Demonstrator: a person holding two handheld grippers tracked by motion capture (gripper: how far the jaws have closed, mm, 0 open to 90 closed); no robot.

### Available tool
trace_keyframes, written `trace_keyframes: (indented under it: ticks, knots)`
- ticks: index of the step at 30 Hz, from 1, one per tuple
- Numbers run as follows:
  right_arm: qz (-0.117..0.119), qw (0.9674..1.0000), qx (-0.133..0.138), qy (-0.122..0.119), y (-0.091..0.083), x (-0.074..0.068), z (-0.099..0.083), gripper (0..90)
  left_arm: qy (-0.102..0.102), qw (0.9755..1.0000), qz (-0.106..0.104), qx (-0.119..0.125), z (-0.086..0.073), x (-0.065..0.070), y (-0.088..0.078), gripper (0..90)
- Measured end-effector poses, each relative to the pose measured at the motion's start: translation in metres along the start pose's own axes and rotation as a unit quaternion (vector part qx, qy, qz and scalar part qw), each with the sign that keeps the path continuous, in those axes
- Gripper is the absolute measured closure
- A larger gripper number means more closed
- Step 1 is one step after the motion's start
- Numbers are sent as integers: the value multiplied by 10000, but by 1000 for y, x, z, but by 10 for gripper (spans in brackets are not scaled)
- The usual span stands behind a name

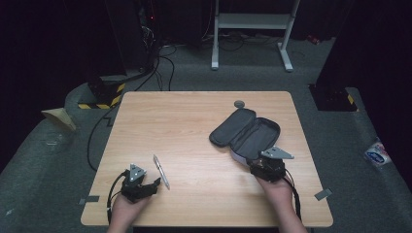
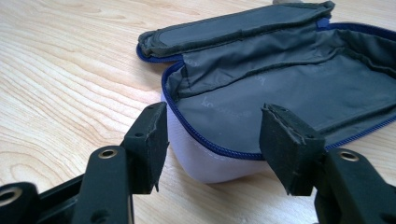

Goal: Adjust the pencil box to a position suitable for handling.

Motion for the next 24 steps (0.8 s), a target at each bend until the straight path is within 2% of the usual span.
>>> trace_keyframes:
  ticks: [9,12,19,24]
  knots:
    - [135,9999,-5,-4,10,-2,1,482,-14,10000,86,9,-2,0,-3,278]
    - [218,9997,-63,-30,14,-5,0,559,-63,9999,115,12,-3,1,-6,279]
    - [347,9990,-206,-170,18,-16,-10,747,-32,9999,108,-1,-4,1,-7,279]
    - [448,9985,-202,-244,15,-26,-14,801,-27,10000,86,5,-4,1,-7,275]
Point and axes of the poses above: each handheld gripper's, and its own axes: y roughly forward along the jaws, z roughly out of its top, x roughly to its right, the point moved 6 cm from there along y, roughly forward along the jaws, and after that the axes turned 12 degrees about x, right-handed, at the moved point
